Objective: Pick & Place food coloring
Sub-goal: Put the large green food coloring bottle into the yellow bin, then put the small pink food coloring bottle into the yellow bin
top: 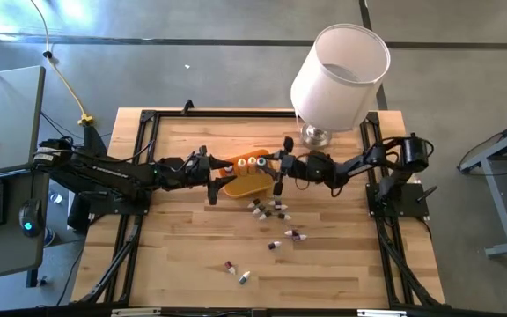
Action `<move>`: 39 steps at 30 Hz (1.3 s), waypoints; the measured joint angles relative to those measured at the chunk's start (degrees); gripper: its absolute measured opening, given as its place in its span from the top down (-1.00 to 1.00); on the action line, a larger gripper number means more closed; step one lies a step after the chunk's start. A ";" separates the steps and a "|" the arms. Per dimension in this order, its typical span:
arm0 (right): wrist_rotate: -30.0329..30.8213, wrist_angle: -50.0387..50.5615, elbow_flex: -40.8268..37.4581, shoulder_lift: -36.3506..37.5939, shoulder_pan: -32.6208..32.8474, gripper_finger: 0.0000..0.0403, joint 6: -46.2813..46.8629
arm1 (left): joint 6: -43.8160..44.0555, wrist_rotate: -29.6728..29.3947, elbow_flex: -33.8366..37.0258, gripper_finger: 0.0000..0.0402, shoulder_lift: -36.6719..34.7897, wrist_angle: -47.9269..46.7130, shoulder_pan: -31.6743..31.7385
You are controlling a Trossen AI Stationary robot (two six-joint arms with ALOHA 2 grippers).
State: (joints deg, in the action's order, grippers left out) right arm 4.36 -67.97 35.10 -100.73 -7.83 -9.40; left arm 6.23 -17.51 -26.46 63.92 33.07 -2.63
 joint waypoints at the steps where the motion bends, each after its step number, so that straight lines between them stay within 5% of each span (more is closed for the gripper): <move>1: -0.53 0.46 0.17 -0.76 -0.47 0.31 0.76 | 0.00 -0.01 0.00 -0.04 0.00 -0.24 0.00; 16: -0.15 2.39 -0.01 -2.99 -1.25 0.61 0.74 | 0.01 0.01 0.01 -0.04 0.00 -1.33 0.00; 27: -0.75 4.56 0.05 6.99 1.25 0.53 -3.05 | 1.70 0.01 0.00 -0.04 0.00 -3.51 0.00; 32: -0.83 18.09 0.71 16.17 5.16 0.61 -3.21 | 2.12 0.06 0.02 -0.04 0.00 -4.72 0.00; 39: 1.53 49.57 9.53 23.63 16.77 0.68 -1.96 | 3.89 4.26 0.02 -0.04 0.00 -4.95 0.00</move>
State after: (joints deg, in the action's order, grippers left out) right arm 5.89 -18.40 44.62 -77.10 8.94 -11.36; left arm 10.12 -13.25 -26.44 63.92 28.12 -2.63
